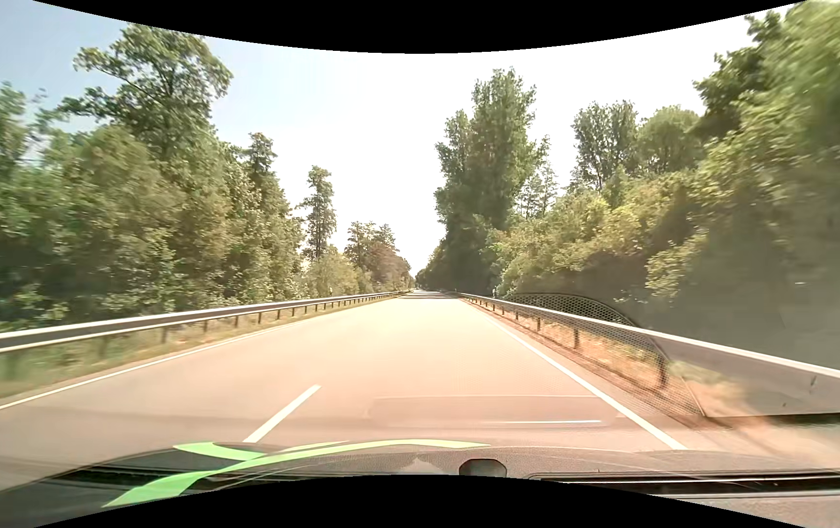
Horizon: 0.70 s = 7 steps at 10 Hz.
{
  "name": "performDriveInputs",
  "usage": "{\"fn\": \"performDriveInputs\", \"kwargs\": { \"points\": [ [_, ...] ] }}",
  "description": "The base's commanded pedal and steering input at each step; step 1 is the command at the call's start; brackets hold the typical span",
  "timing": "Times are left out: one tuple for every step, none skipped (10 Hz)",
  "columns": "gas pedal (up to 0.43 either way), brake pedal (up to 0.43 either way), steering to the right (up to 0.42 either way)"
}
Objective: Follow the waypoints while adhering to traffic rules and regulations
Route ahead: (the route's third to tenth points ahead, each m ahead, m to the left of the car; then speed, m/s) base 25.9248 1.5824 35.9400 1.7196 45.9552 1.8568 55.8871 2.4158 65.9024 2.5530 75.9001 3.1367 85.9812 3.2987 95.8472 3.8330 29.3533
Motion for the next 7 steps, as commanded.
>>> {"fn": "performDriveInputs", "kwargs": {
  "points": [
    [0.35, 0.0, -0.004],
    [0.339, 0.0, -0.004],
    [0.319, 0.0, -0.004],
    [0.287, 0.0, -0.004],
    [0.268, 0.0, -0.004],
    [0.268, 0.0, -0.004],
    [0.26, 0.0, -0.004]
  ]
}}
